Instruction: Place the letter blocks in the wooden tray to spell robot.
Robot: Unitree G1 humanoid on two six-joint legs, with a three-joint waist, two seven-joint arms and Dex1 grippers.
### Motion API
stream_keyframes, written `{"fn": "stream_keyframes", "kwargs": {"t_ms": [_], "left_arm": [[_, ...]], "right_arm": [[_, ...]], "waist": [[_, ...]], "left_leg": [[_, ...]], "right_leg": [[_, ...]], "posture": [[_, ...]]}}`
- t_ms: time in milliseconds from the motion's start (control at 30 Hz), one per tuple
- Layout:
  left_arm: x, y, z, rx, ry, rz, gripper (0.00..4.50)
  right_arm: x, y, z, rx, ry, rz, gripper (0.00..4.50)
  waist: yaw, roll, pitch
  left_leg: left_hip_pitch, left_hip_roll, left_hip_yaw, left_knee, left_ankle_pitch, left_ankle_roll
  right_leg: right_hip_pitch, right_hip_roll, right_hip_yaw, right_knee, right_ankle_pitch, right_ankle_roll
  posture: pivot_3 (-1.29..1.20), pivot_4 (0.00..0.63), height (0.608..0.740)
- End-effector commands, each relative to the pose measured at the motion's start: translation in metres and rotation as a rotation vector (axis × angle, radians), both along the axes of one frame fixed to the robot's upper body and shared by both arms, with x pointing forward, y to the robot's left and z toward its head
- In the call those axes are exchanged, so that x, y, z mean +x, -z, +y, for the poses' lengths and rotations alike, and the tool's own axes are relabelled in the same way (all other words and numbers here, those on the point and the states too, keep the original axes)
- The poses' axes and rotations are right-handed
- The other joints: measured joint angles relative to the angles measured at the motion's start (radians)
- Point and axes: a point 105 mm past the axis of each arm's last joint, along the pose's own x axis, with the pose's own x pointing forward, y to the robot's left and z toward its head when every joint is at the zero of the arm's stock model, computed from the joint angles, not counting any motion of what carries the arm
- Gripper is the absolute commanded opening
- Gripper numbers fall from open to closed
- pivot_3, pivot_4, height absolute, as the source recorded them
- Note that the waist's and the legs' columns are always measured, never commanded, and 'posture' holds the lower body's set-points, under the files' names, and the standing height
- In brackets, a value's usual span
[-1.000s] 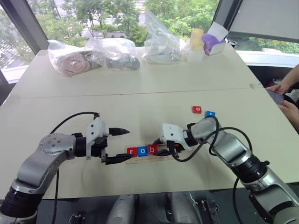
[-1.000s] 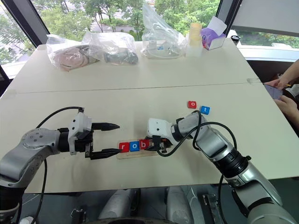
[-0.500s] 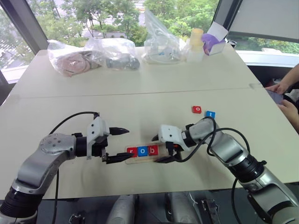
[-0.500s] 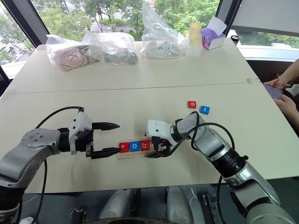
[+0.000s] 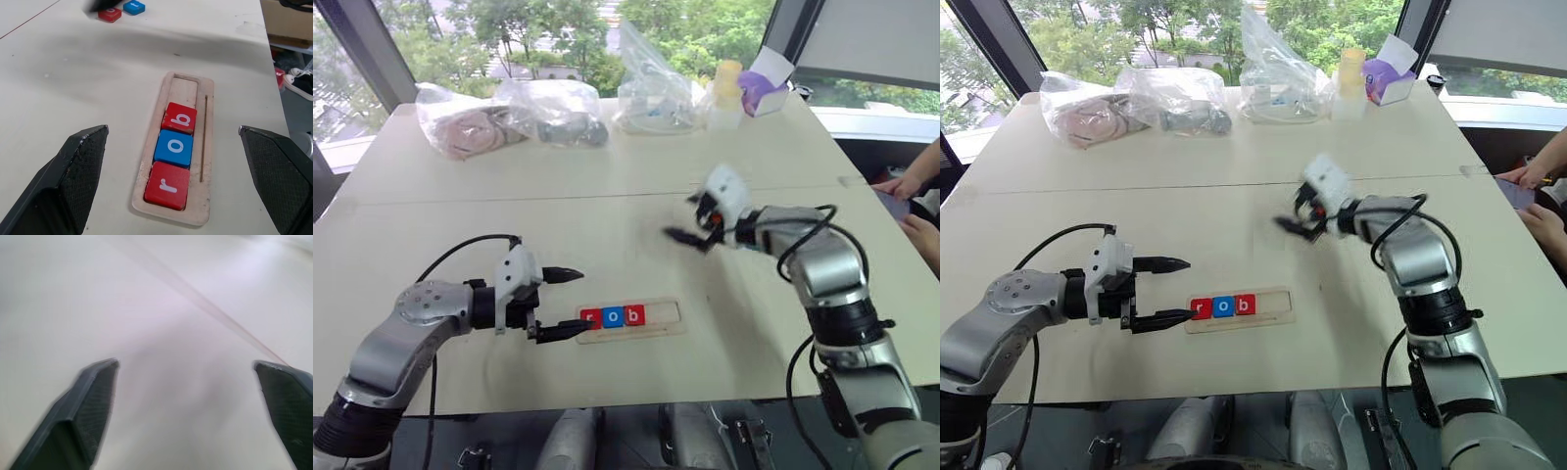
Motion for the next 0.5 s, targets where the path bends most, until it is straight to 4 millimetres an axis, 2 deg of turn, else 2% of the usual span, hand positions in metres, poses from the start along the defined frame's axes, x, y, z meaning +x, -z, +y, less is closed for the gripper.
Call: {"fn": "stream_keyframes", "kwargs": {"t_ms": [33,200,333,500], "left_arm": [[-0.001,-0.005,-0.006,-0.013,0.037,-0.03,4.5],[0.003,-0.006,-0.008,-0.013,0.046,-0.038,4.5],[0.004,-0.006,-0.007,-0.008,0.05,-0.044,4.5],[0.003,-0.006,-0.005,-0.005,0.046,-0.047,4.5]], "right_arm": [[0.018,0.008,-0.04,0.048,0.322,0.012,4.48],[0.023,0.027,-0.058,0.111,0.511,0.077,4.48],[0.021,0.036,-0.054,0.106,0.533,0.109,4.48],[0.014,0.042,-0.039,0.123,0.494,0.142,4.48]], "waist": [[-0.002,0.0,0.0],[-0.006,0.0,0.0],[-0.01,0.001,0.0],[-0.009,0.001,0.0]], "left_leg": [[0.0,0.0,0.0,-0.001,0.0,0.0],[0.0,0.0,0.001,-0.001,0.0,0.0],[0.0,0.0,0.002,-0.001,0.0,0.0],[0.0,0.0,0.002,0.0,0.0,0.0]], "right_leg": [[0.0,0.0,0.0,0.0,0.0,0.0],[-0.002,0.001,0.001,0.002,0.0,0.0],[-0.003,0.001,0.002,0.004,0.0,0.0],[-0.003,0.001,0.002,0.005,0.0,0.0]], "posture": [[0.0,0.15,0.74],[0.0,0.15,0.74],[0.0,0.15,0.74],[0.0,0.15,0.74]]}}
